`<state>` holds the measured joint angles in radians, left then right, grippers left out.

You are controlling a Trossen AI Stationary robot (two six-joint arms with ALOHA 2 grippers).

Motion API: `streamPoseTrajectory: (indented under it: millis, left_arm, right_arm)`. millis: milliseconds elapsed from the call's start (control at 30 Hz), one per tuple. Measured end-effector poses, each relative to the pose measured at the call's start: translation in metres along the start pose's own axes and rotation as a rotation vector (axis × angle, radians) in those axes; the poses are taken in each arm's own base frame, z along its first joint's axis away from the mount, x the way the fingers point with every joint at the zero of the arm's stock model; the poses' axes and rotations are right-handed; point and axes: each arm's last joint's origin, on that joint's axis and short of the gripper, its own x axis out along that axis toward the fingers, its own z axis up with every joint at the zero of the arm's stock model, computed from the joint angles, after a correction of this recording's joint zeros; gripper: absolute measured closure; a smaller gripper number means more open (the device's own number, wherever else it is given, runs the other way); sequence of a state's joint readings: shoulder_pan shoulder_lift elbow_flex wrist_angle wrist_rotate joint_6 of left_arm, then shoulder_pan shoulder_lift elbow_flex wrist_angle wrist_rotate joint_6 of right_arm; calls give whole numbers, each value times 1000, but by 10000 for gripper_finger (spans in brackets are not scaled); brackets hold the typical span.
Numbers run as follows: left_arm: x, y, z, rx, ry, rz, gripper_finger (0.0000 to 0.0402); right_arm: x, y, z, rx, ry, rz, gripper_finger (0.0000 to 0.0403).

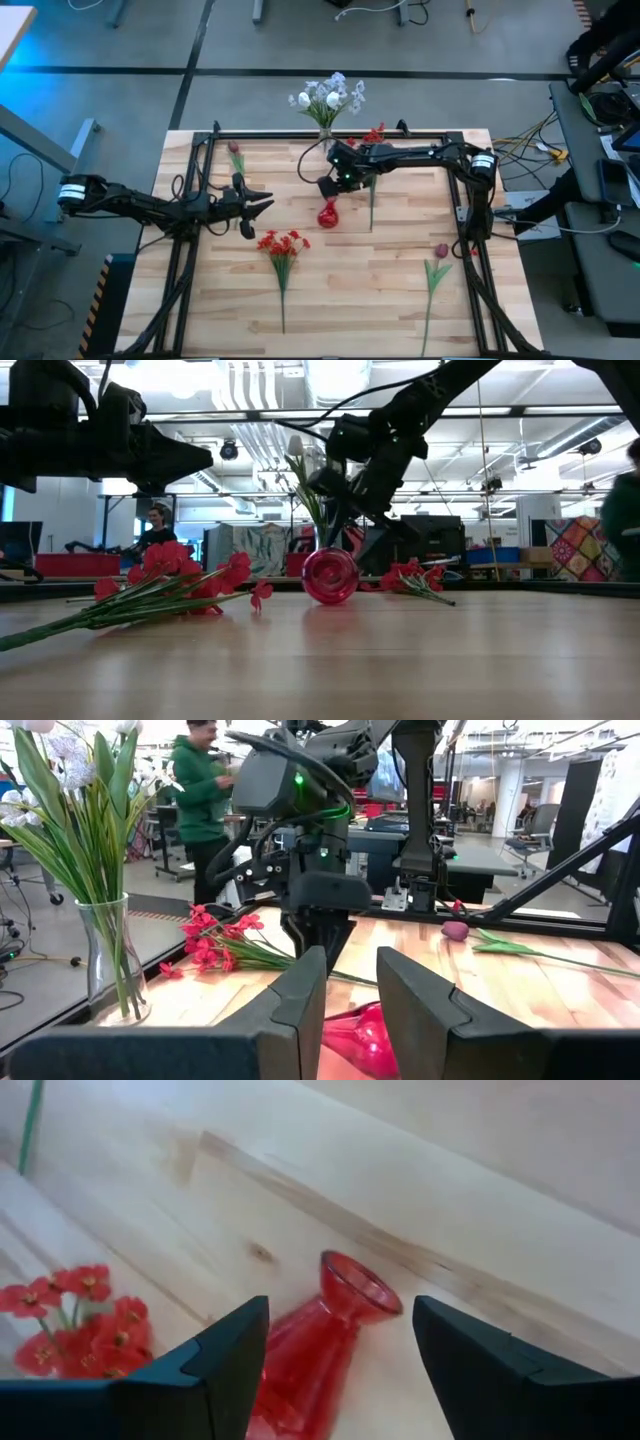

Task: Sort flowers into vase by color
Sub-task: Adjust the red flower vase

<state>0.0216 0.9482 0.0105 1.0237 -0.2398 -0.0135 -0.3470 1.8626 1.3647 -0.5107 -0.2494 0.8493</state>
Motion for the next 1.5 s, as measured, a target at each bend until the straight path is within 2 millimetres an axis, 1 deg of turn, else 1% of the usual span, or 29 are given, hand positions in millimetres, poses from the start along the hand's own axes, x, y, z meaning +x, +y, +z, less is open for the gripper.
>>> streamPoseTrajectory:
  millis: [200, 333, 533, 833, 1000, 1200, 1300, 1500]
  left_arm:
    - [0, 0, 0, 0, 2, 0, 323]
    - [0, 0, 0, 0, 2, 0, 323]
    - [0, 0, 0, 0, 1, 0, 323]
    - [0, 0, 0, -7, 1, 0, 323]
    - [0, 0, 0, -7, 1, 0, 323]
    - [0, 0, 0, -15, 1, 0, 323]
    - [0, 0, 0, -22, 0, 0, 323]
    - [0, 0, 0, -22, 0, 0, 323]
  right_arm:
    - [3, -2, -1, 36, -23, -34, 167]
    - [4, -6, -5, 59, 6, -69, 166]
    - [8, -9, -9, 52, 13, -76, 161]
    - [15, -5, -17, 5, 6, -49, 161]
    - [16, -8, -18, -10, -6, -73, 177]
    - [22, -19, -25, -23, 23, -103, 198]
    - [25, -26, -30, -30, 45, -128, 202]
    - [29, -29, -32, -59, 41, -122, 207]
